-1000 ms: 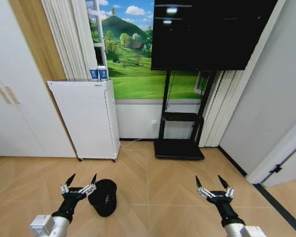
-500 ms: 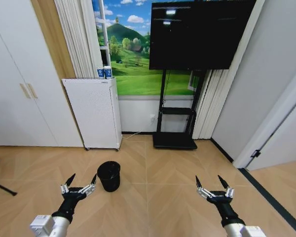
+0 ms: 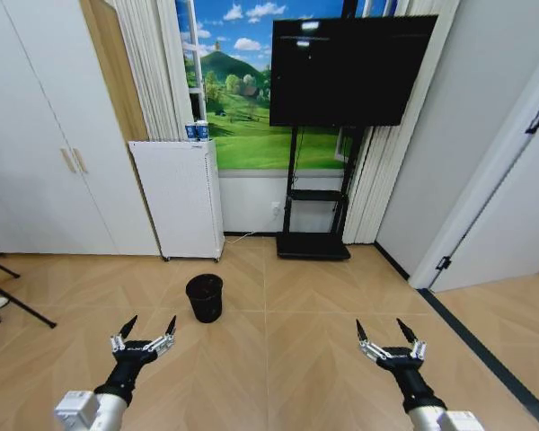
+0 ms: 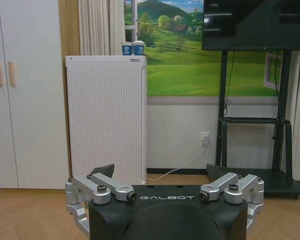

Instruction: Pick up the trash bin and place the garbage on the floor into it.

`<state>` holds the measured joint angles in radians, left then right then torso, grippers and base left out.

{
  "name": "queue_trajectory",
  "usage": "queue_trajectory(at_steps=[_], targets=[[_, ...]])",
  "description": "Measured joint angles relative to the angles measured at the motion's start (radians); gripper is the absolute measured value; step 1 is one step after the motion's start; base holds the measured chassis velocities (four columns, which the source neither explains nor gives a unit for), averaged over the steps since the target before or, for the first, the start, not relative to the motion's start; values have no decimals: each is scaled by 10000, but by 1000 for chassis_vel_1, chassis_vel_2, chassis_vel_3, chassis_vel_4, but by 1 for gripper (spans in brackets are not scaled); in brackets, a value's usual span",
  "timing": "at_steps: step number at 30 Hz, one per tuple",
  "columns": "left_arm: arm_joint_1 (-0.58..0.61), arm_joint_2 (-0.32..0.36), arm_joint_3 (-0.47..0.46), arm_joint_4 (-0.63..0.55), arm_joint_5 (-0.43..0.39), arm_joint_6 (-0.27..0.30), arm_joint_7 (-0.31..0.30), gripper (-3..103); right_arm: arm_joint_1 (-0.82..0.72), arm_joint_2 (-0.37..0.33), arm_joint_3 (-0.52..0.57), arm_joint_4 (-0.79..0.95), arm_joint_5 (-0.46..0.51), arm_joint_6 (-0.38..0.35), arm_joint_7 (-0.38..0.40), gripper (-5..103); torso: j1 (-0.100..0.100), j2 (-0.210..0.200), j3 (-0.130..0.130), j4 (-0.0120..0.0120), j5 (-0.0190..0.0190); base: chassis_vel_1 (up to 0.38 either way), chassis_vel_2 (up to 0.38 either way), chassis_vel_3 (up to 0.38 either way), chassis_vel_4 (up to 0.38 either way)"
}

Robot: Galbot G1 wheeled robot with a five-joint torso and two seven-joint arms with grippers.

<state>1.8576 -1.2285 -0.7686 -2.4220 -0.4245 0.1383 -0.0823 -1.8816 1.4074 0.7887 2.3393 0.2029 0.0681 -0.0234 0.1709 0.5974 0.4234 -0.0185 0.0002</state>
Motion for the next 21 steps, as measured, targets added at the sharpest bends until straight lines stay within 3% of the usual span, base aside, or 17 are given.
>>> queue_trajectory(at_steps=[8, 12, 21], targets=[[2, 0, 0, 0, 0, 0, -5, 100, 0, 0, 0, 0, 0, 0, 0, 100, -2, 1, -2, 1, -4, 258, -252, -252, 256], [2, 0, 0, 0, 0, 0, -5, 100, -4, 1, 1, 1, 0, 0, 1, 100, -6, 4, -4, -3, -3, 107, -60, -151, 133], [-1, 1, 0, 0, 0, 0, -3, 100, 4, 0, 1, 1, 0, 0, 0, 100, 6, -2, 2, 1, -2, -31, 16, 37, -13]])
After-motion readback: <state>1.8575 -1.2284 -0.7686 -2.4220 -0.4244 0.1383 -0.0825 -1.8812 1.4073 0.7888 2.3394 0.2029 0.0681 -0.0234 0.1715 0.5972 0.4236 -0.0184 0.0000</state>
